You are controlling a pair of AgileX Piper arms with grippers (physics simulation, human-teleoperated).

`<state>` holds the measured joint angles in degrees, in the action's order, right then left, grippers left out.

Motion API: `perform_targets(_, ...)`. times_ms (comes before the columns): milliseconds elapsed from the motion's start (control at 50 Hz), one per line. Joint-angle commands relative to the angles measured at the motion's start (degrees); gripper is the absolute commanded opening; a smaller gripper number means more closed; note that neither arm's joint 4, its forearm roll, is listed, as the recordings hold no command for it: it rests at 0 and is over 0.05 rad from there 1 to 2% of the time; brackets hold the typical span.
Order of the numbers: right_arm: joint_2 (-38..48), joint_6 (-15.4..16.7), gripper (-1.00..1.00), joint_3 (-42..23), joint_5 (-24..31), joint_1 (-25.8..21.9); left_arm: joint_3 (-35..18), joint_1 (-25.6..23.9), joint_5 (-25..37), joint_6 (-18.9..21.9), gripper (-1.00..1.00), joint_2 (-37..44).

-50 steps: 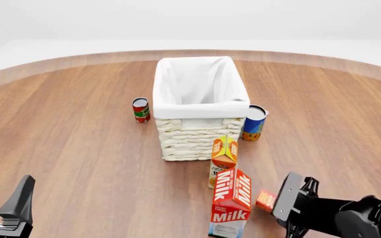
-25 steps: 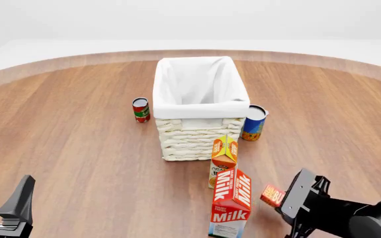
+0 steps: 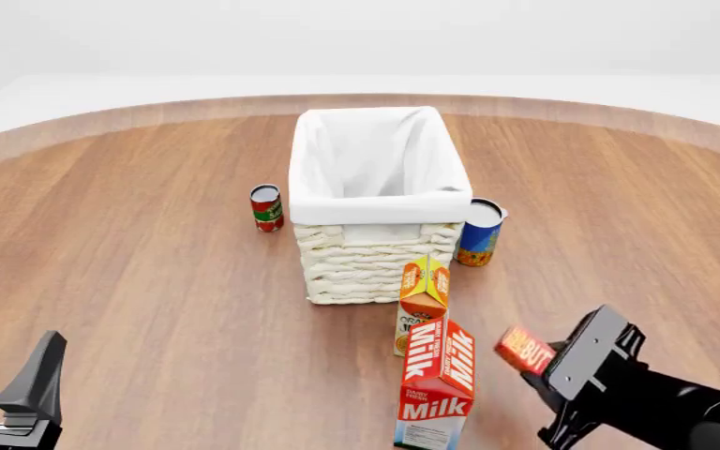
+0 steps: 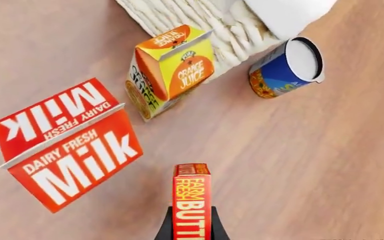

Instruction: Pick up the butter and put it in the basket.

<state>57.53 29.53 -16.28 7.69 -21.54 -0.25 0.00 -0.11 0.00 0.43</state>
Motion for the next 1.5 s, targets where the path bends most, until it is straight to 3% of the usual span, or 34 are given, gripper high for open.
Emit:
perform_targets(20, -4.9, -5.8, -1.00, -1.1, 0.0, -0.6, 0.0, 0.0, 0.0, 0.0, 1.00, 0.0)
perform_targets(220, -9.2, -9.1, -1.00, -0.9, 0.7, -1.6, 0.0, 0.0, 0.0, 0.0, 1.00, 0.0)
perform_targets(580, -14.3, -11.7, -1.00, -4.5, 3.9, -3.6, 0.0, 0.0, 0.0, 0.0, 1.00, 0.0)
perform_targets(1500, -16.5, -10.1, -1.00, -20.5, 11.5, -5.4, 0.0, 0.0, 0.0, 0.0, 1.00, 0.0)
